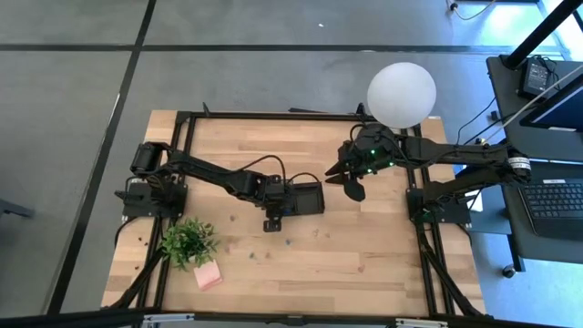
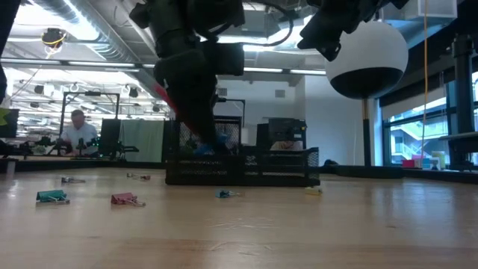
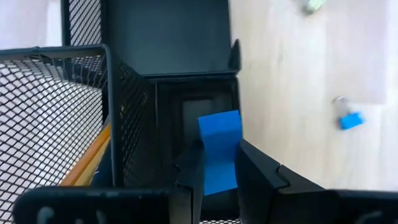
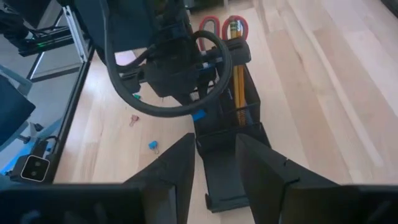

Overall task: Pick and place office supplies into organizer
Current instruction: Put the blue eraser into the black desk organizer

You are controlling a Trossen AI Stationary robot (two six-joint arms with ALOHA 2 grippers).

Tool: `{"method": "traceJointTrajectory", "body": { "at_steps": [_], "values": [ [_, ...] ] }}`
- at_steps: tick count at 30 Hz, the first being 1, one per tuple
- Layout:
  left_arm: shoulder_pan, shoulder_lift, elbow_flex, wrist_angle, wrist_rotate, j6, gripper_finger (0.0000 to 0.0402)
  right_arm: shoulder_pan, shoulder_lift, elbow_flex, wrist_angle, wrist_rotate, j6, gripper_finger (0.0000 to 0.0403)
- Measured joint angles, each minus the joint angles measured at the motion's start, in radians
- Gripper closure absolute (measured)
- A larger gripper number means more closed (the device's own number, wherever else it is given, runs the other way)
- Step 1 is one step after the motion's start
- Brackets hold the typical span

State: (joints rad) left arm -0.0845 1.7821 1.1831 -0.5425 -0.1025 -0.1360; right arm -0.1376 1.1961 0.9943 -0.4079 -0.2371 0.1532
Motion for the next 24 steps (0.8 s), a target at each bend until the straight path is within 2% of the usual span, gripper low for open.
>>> {"method": "traceJointTrajectory", "body": {
  "at_steps": [11, 24],
  "values": [
    [0.0, 0.0, 0.0, -0.019, -0.011, 0.0, 0.0328, 0.0, 0.0, 0.0, 0.0, 0.0, -0.002, 0.0281],
    [0.0, 0.0, 0.0, -0.014, -0.015, -0.018, 0.0304, 0.0, 0.0, 0.0, 0.0, 0.0, -0.004, 0.0281]
  ]
}}
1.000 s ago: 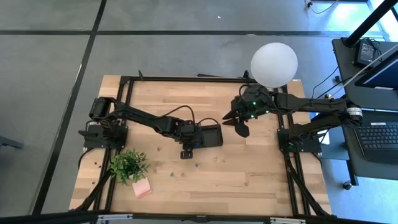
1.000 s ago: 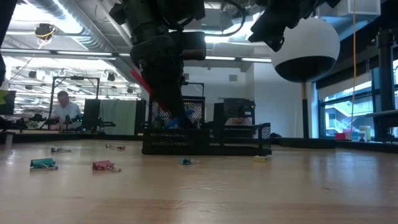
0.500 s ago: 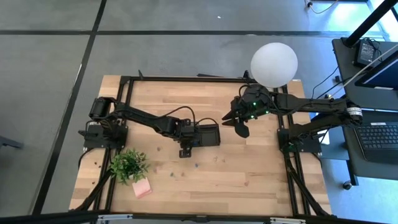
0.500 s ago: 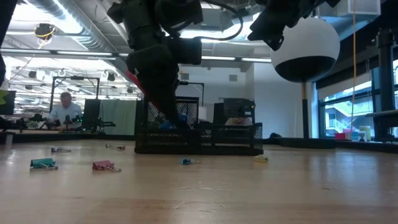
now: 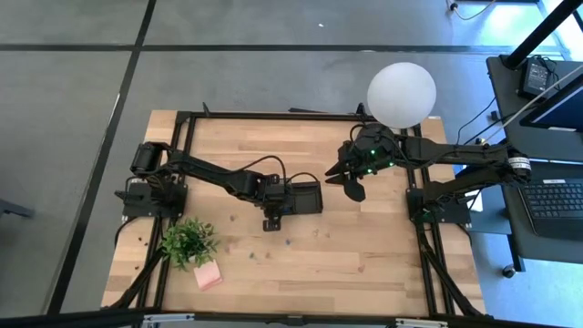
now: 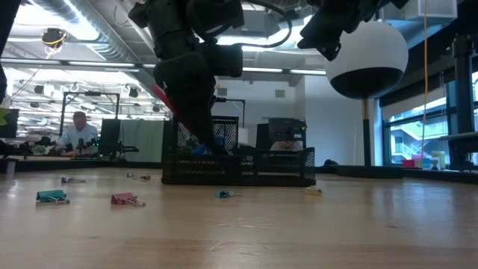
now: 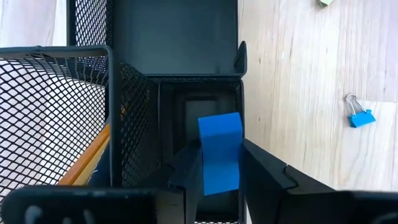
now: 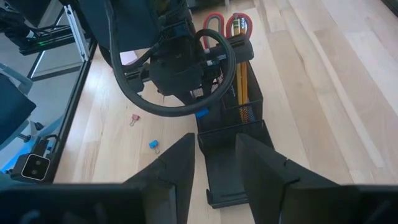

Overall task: Pick and place office supplies into organizer
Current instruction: Put the blue eraser into the black desk organizer, then put the pink sticky notes into the black desk organizer

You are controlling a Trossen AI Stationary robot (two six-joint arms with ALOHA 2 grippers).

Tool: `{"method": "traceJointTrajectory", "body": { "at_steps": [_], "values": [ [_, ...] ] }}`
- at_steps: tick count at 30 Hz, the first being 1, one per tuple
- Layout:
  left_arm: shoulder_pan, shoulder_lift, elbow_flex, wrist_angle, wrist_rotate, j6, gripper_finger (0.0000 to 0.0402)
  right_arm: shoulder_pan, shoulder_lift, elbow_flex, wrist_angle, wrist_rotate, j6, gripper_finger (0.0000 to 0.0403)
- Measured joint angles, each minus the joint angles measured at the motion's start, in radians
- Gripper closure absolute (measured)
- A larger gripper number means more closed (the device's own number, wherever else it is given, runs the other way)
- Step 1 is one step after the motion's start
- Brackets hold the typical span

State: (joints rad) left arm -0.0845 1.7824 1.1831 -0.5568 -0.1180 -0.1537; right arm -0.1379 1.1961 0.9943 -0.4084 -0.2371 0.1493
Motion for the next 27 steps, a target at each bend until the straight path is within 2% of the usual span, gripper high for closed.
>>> {"method": "traceJointTrajectory", "body": {
  "at_steps": [20, 27],
  "values": [
    [0.0, 0.0, 0.0, -0.001, 0.007, -0.018, 0.0282, 0.0, 0.0, 0.0, 0.0, 0.0, 0.0, 0.0281],
    [-0.007, 0.0, 0.101, -0.104, 0.039, -0.004, 0.0281, 0.0, 0.0, 0.0, -0.001, 0.0, 0.0, 0.0281]
  ]
}}
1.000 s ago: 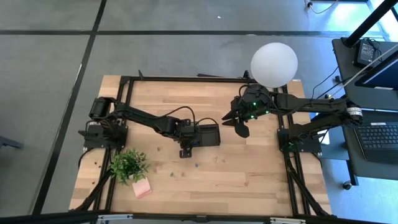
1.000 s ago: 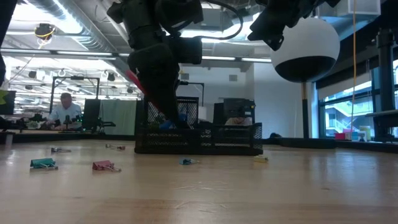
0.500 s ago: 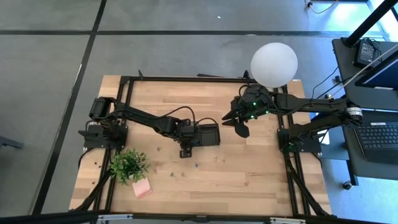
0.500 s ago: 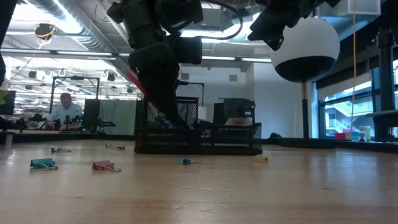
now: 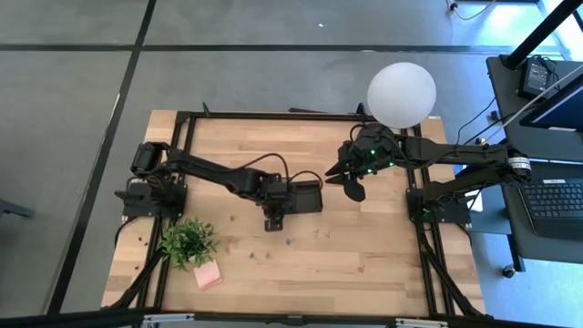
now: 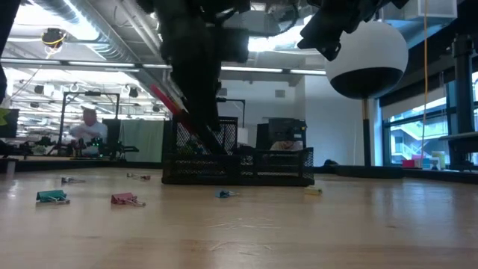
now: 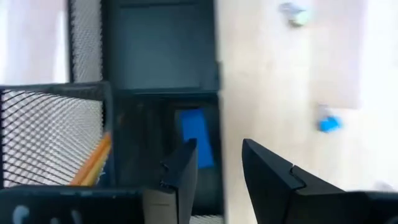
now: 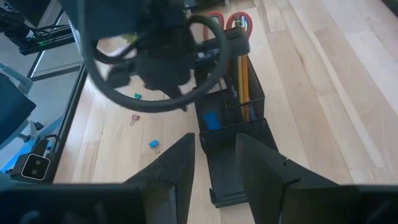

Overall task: Pick and place office supplies into organizer
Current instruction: Put the pink sticky notes into the black desk organizer

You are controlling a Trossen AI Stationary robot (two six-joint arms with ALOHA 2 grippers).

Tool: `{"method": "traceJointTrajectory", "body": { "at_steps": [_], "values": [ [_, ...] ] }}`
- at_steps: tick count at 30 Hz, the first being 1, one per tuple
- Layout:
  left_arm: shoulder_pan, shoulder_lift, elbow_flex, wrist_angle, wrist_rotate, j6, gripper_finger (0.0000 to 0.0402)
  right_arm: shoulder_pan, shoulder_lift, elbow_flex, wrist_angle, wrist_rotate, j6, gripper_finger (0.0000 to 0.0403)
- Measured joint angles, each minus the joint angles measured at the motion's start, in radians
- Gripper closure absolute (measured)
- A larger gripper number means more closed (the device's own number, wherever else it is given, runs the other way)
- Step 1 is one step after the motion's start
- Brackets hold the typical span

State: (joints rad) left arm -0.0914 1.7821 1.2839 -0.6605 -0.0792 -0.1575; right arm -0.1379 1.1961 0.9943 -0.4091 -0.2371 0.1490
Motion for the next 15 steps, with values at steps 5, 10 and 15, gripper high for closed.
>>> {"method": "traceJointTrajectory", "body": {
  "at_steps": [5, 10, 15],
  "values": [
    [-0.001, -0.002, 0.119, -0.149, 0.101, -0.01, 0.0283, 0.0, 0.0, 0.0, 0.0, 0.0, 0.0, 0.0281],
    [-0.017, -0.003, 0.238, -0.419, 0.127, -0.041, 0.0285, 0.0, 0.0, 0.0, 0.0, 0.001, -0.028, 0.0281],
    [-0.054, -0.004, 0.304, -0.586, 0.19, -0.168, 0.0285, 0.0, 0.0, 0.0, 0.0, 0.072, -0.058, 0.0281]
  ]
}}
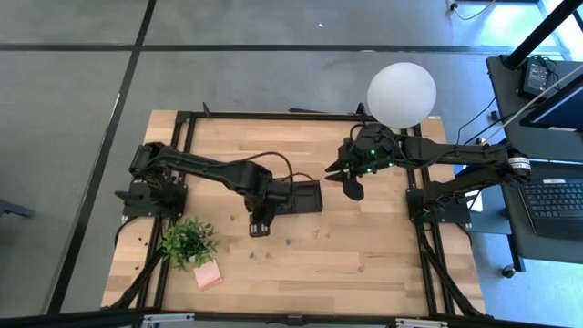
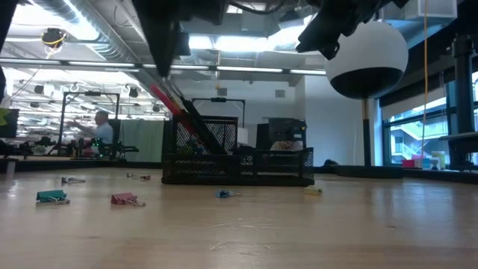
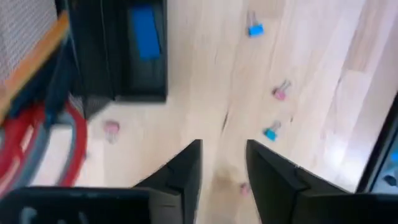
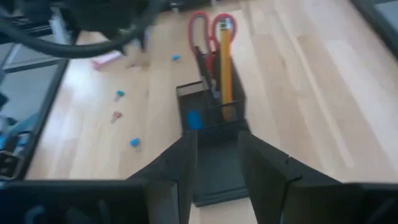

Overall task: Pick and place office supplies into organizer
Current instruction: Put the pink sticky notes into the black desk organizer

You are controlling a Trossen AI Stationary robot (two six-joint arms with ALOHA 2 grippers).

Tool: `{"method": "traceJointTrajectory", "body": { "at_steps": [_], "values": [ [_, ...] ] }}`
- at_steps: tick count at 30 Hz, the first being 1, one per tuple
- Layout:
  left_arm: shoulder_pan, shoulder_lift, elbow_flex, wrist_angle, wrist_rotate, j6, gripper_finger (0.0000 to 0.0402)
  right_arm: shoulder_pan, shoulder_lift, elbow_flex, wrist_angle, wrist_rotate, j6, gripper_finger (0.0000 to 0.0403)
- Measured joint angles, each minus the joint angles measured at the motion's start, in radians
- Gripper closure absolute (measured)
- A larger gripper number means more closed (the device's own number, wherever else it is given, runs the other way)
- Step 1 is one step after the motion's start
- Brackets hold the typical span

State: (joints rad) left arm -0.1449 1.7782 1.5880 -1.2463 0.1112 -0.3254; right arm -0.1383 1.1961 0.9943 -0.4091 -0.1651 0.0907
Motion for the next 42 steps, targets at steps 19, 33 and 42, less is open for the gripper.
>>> {"method": "traceJointTrajectory", "body": {
  "at_steps": [19, 33, 42],
  "values": [
    [-0.448, 0.003, 0.003, 0.063, -0.08, -0.63, 0.0288, -0.003, 0.0, 0.0, 0.102, 0.098, -0.07, 0.0281],
    [-0.777, 0.003, 0.003, 0.071, -0.214, -1.187, 0.0265, -0.003, 0.0, 0.0, 0.182, 0.097, -0.012, 0.0281],
    [-0.904, 0.004, -0.078, 0.074, -0.311, -1.209, 0.024, -0.003, 0.0, 0.0, 0.181, 0.095, 0.039, 0.0281]
  ]
}}
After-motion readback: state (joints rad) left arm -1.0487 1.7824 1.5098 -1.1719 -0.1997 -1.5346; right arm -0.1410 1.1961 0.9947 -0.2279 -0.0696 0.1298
